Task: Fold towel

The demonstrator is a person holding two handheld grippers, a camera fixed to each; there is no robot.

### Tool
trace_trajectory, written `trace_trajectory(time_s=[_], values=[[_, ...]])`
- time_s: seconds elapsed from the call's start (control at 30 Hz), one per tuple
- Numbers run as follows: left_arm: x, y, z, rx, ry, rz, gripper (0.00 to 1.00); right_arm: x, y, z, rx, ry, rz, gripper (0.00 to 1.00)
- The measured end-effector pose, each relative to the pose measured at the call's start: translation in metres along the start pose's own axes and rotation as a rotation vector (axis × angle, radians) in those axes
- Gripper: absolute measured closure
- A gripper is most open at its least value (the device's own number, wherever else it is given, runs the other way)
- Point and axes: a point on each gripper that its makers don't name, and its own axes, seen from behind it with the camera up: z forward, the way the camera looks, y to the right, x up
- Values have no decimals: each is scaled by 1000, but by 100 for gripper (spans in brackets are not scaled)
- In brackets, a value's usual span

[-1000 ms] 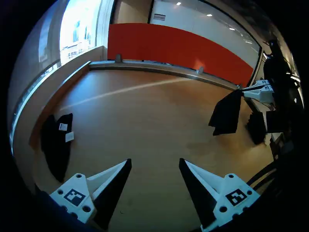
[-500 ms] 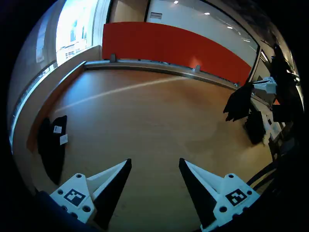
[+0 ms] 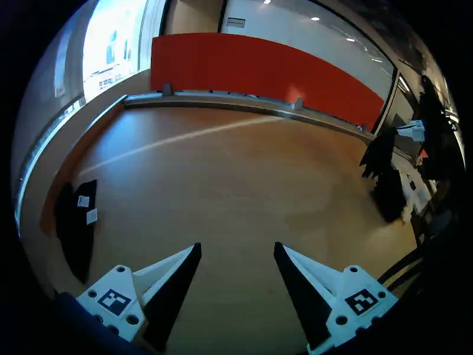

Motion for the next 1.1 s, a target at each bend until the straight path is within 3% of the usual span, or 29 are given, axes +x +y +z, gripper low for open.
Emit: trace_trajectory(time_s=[0.5, 0.8, 1.1], values=[[4, 28, 8, -6, -13, 25, 9, -34, 79, -10, -67, -42, 32, 95], [2, 38, 8, -8, -20, 37, 9, -53, 95, -15, -83, -59, 54, 95], [1, 48, 6, -20, -22, 50, 9, -76, 103, -31, -101, -79, 64, 95]])
